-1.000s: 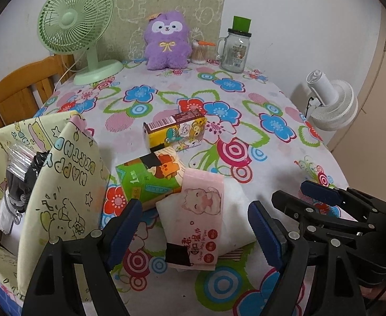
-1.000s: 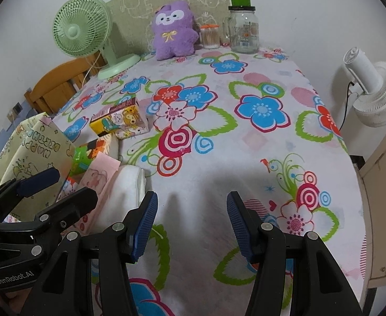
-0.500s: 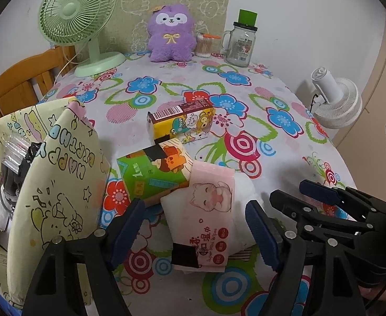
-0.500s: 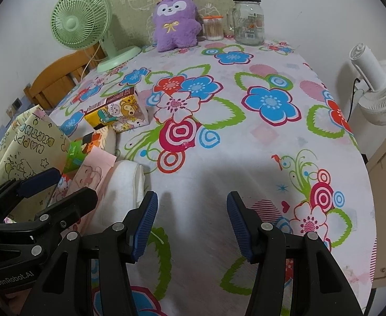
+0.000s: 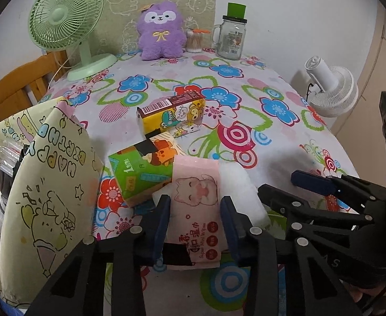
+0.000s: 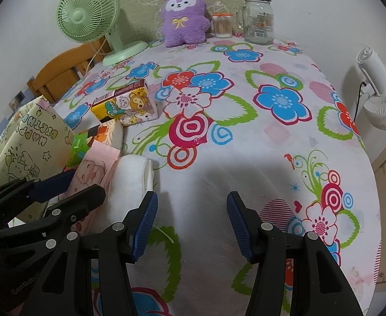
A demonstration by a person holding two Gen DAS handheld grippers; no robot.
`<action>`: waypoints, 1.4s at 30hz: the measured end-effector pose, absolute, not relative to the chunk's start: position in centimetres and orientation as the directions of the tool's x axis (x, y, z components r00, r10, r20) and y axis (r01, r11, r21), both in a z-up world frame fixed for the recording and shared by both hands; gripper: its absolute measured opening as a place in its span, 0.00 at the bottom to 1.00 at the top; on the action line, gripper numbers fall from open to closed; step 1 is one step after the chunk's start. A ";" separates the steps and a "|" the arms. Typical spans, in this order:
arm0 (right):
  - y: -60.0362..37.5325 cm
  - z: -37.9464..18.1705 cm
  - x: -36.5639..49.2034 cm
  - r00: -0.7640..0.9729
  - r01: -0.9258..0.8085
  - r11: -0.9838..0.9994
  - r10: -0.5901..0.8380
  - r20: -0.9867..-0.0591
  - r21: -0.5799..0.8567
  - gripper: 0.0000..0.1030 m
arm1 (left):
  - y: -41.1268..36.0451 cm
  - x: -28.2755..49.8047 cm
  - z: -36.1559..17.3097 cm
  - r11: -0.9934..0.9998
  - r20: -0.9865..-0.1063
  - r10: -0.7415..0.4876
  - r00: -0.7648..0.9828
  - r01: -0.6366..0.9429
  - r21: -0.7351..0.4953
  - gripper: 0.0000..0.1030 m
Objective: Organize soft objects
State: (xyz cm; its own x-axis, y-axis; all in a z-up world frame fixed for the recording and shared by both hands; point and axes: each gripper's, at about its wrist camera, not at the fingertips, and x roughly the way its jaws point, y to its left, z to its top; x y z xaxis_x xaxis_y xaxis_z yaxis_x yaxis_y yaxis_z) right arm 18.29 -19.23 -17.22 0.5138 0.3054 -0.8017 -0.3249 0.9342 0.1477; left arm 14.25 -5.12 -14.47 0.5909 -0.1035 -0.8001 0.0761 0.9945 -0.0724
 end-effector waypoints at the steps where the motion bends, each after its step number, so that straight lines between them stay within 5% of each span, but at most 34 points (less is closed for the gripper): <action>1: -19.2 -17.2 18.3 0.513 -0.325 0.934 0.307 -0.801 0.150 0.57 | -5.1 14.3 -14.5 0.994 -0.800 -0.105 0.591 0.075 -0.075 0.38; 42: -18.5 -16.3 18.2 0.494 -0.383 0.901 0.385 -0.780 0.202 0.57 | -4.3 13.5 -13.9 0.993 -0.781 -0.119 0.613 0.067 -0.099 0.37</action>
State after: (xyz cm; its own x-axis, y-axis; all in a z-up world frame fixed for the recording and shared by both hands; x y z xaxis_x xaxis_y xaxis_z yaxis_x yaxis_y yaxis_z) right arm 18.18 -18.52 -16.32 0.4940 0.3848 -0.7797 -0.3830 0.9013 0.2022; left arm 13.47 -4.29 -13.87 0.6126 -0.1194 -0.7813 0.0670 0.9928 -0.0992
